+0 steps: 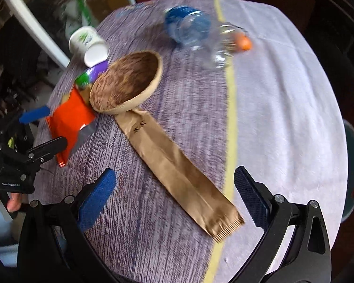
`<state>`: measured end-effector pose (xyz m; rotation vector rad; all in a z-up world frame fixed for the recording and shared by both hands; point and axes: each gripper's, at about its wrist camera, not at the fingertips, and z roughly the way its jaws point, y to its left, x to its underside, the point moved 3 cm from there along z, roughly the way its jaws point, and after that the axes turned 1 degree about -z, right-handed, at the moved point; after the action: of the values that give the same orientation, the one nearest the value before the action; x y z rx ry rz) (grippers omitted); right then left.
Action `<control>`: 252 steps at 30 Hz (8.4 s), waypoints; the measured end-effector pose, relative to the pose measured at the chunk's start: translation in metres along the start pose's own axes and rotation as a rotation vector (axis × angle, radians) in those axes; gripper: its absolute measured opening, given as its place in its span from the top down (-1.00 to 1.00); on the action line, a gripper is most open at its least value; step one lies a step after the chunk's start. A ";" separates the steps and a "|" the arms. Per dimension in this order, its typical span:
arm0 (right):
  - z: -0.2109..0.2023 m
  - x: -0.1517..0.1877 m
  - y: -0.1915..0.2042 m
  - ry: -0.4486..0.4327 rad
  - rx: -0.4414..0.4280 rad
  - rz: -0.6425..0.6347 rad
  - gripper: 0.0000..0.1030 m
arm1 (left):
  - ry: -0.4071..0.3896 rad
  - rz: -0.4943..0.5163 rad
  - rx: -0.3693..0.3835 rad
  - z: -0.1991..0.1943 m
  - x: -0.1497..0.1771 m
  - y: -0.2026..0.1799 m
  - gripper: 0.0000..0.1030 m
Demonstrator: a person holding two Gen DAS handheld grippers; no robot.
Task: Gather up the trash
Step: 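Grasp the brown paper strip with the right tool while the left tool grasps the red snack bag, then carry the paper strip and snack bag to the teal bin and release both, then return both open tools to the table above the wooden bowl, then grasp the wooden bowl rim with the right tool while the left tool grasps the melon rind, then carry the bowl and melon rind over the teal bin and open both tools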
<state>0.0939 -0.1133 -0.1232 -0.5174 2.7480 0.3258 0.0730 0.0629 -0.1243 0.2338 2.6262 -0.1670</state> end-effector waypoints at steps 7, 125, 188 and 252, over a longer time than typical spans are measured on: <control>0.019 -0.003 0.020 0.030 0.096 -0.125 -0.64 | 0.025 -0.015 -0.004 0.019 0.002 0.001 -0.92; -0.172 0.104 -0.361 -0.331 0.210 0.629 -0.87 | 0.024 0.415 0.360 0.093 -0.155 -0.412 -0.88; -0.009 -0.075 0.017 -0.012 0.005 0.063 -0.47 | 0.009 -0.009 0.018 0.011 -0.007 0.060 -0.92; -0.122 0.028 -0.194 -0.364 0.002 0.421 0.89 | -0.009 0.207 0.179 -0.004 -0.062 -0.176 0.14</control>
<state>0.1112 -0.3317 -0.0521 0.1234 2.4743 0.4642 0.0903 -0.1173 -0.0768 0.5615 2.5585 -0.3311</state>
